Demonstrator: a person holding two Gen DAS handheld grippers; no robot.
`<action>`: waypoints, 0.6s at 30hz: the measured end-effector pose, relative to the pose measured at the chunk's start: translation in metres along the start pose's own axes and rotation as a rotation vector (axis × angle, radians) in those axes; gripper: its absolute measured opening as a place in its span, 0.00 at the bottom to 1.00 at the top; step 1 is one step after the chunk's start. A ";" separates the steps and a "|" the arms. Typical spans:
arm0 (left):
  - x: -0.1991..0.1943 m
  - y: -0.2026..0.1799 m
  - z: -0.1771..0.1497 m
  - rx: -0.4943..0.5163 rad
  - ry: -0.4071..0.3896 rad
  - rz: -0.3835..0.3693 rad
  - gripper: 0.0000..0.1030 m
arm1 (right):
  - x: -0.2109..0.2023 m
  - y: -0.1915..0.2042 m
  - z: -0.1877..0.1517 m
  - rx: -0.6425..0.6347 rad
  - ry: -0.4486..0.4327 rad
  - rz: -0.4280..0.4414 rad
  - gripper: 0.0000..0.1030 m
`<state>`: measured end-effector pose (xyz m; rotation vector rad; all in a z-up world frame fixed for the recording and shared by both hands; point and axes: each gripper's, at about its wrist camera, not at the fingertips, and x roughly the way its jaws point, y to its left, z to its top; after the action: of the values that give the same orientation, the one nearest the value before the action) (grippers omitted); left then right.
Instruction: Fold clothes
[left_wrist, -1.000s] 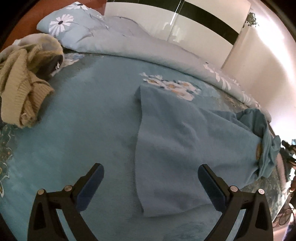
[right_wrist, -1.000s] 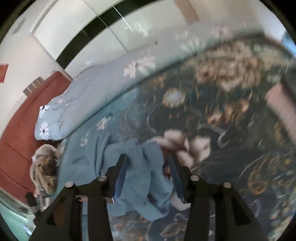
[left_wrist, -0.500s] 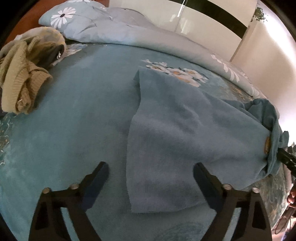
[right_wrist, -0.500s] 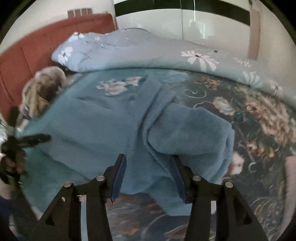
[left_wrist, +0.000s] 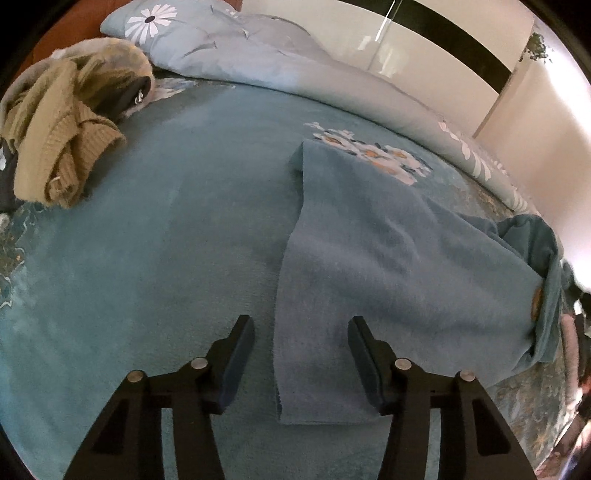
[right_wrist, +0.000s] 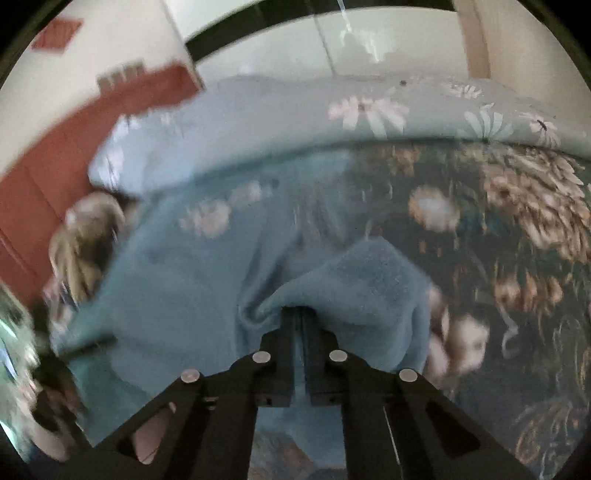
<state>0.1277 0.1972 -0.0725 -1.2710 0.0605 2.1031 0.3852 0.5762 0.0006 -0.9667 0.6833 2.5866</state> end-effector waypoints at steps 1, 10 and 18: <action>0.000 0.000 0.000 -0.002 0.000 -0.002 0.55 | -0.002 -0.001 0.014 0.008 -0.026 0.012 0.03; 0.000 0.004 0.003 -0.016 -0.001 -0.029 0.55 | 0.018 0.016 0.130 -0.010 -0.110 -0.002 0.03; -0.004 0.003 0.001 -0.008 -0.004 -0.050 0.56 | -0.008 0.012 0.064 -0.064 -0.022 0.017 0.03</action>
<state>0.1269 0.1935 -0.0697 -1.2604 0.0189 2.0652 0.3512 0.5987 0.0524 -0.9532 0.6097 2.6450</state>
